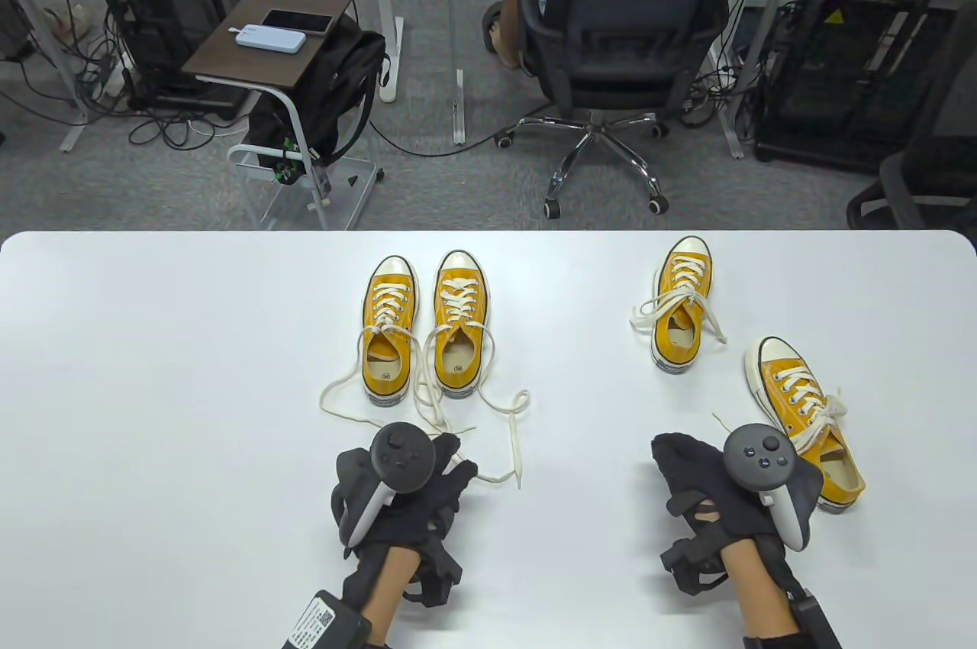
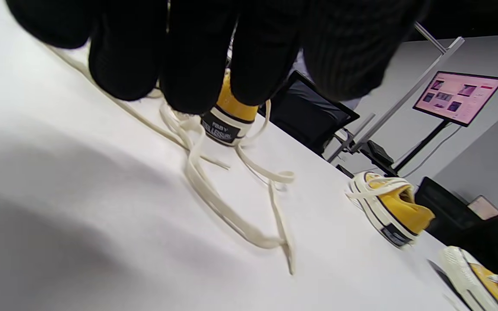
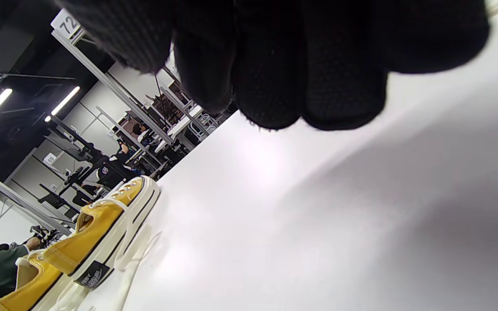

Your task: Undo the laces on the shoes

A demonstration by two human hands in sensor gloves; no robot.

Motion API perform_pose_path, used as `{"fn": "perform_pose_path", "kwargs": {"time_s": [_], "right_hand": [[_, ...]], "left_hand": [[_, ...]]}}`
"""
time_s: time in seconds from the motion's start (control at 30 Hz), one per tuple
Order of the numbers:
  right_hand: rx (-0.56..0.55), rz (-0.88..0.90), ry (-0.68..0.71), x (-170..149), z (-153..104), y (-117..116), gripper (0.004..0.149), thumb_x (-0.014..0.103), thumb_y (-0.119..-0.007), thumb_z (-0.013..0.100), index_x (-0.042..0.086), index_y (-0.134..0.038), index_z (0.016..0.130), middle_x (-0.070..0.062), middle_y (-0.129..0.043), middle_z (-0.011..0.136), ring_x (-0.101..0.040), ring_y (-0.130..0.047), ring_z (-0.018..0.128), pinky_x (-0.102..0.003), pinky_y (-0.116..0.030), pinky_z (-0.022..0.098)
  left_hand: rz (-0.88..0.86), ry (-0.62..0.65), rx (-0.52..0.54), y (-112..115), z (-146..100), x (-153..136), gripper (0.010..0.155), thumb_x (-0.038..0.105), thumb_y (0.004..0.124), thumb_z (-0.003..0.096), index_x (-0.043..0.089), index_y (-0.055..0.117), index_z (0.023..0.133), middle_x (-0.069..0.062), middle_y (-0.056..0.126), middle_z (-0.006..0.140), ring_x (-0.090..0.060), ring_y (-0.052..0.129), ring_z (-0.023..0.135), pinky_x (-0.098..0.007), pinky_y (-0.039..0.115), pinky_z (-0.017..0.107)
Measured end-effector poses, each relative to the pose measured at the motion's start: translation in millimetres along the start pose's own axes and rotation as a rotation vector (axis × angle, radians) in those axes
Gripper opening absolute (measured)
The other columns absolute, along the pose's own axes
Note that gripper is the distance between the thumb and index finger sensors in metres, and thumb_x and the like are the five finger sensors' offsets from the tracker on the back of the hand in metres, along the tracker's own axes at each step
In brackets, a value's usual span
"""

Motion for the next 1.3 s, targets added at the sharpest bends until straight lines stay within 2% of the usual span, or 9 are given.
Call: {"fn": "perform_pose_path", "kwargs": {"time_s": [0.2,0.37,0.43,0.5,0.73,0.9,1.1,1.23,1.3], "right_hand": [[-0.009,-0.038,0.043,12.4,-3.4,-0.2,0.052,0.041,-0.079,0.047,0.012,-0.078,0.091,-0.024,-0.089,0.081,-0.045,-0.092,0.057,-0.054,-0.079,0.036],[-0.102,-0.257,0.07,41.1,0.5,10.7,0.065,0.049,-0.081,0.045,0.017,-0.066,0.1,-0.023,-0.087,0.084,-0.045,-0.091,0.059,-0.053,-0.08,0.036],[-0.164,-0.353,0.067,52.8,12.7,17.4,0.066,0.052,-0.082,0.044,0.022,-0.065,0.101,-0.021,-0.088,0.083,-0.043,-0.092,0.057,-0.051,-0.082,0.034],[-0.167,-0.467,0.04,60.9,31.0,24.8,0.069,0.056,-0.081,0.043,0.024,-0.063,0.101,-0.02,-0.087,0.084,-0.043,-0.092,0.056,-0.049,-0.083,0.032],[-0.183,-0.615,-0.129,61.0,103.0,46.3,0.073,0.06,-0.081,0.04,0.026,-0.062,0.102,-0.018,-0.088,0.081,-0.042,-0.092,0.055,-0.048,-0.082,0.031],[-0.141,-0.674,-0.207,44.1,142.4,31.9,0.07,0.061,-0.081,0.039,0.031,-0.064,0.1,-0.016,-0.089,0.08,-0.041,-0.092,0.055,-0.048,-0.081,0.032],[-0.105,-0.74,-0.243,19.7,168.4,5.6,0.067,0.061,-0.082,0.037,0.035,-0.067,0.097,-0.013,-0.092,0.075,-0.039,-0.093,0.053,-0.048,-0.081,0.032],[-0.145,-0.703,-0.181,19.4,171.9,-6.4,0.045,0.051,-0.084,0.038,0.035,-0.082,0.08,-0.01,-0.098,0.057,-0.037,-0.097,0.044,-0.046,-0.082,0.026],[-0.166,-0.735,-0.149,22.1,170.2,-9.6,0.038,0.049,-0.082,0.039,0.034,-0.086,0.074,-0.011,-0.096,0.055,-0.036,-0.097,0.042,-0.046,-0.082,0.025]], "left_hand": [[-0.071,0.06,-0.094,8.0,0.7,-6.5,0.065,0.057,0.074,0.0461,0.026,0.077,0.104,-0.017,0.085,0.098,-0.048,0.083,0.085,-0.062,0.07,0.06],[-0.058,0.077,-0.129,11.5,0.5,-4.2,0.066,0.058,0.072,0.0464,0.026,0.076,0.104,-0.017,0.083,0.1,-0.049,0.081,0.088,-0.062,0.07,0.061],[-0.067,0.099,-0.127,12.4,-0.8,-0.9,0.066,0.058,0.072,0.0463,0.026,0.076,0.104,-0.019,0.083,0.1,-0.049,0.081,0.088,-0.062,0.07,0.061],[-0.06,0.102,-0.146,12.8,-1.7,0.4,0.067,0.059,0.071,0.0466,0.027,0.076,0.105,-0.019,0.082,0.101,-0.049,0.08,0.088,-0.062,0.069,0.061],[-0.097,0.048,-0.251,21.2,5.5,-13.0,0.069,0.06,0.068,0.0468,0.025,0.075,0.106,-0.02,0.081,0.102,-0.051,0.079,0.089,-0.063,0.069,0.061],[-0.104,0.028,-0.269,23.0,7.9,-17.5,0.07,0.06,0.068,0.0469,0.024,0.074,0.107,-0.021,0.08,0.102,-0.052,0.078,0.089,-0.063,0.068,0.061],[-0.09,0.034,-0.269,23.8,8.4,-16.3,0.07,0.06,0.067,0.0469,0.025,0.074,0.107,-0.021,0.08,0.102,-0.051,0.078,0.089,-0.063,0.068,0.061],[-0.089,0.03,-0.274,24.1,8.6,-15.6,0.07,0.06,0.067,0.047,0.024,0.074,0.107,-0.021,0.079,0.103,-0.052,0.077,0.09,-0.063,0.068,0.062],[-0.079,0.035,-0.276,25.1,8.9,-14.4,0.07,0.06,0.067,0.047,0.025,0.074,0.107,-0.021,0.079,0.103,-0.052,0.077,0.09,-0.063,0.068,0.062]]}}
Point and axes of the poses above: the tracker on the back of each hand, its own x axis roughly to the thumb side, its own z axis roughly from the wrist to the fingertips, y = z × x, the point moved 2 cm from there along z, roughly from the wrist to the fingertips
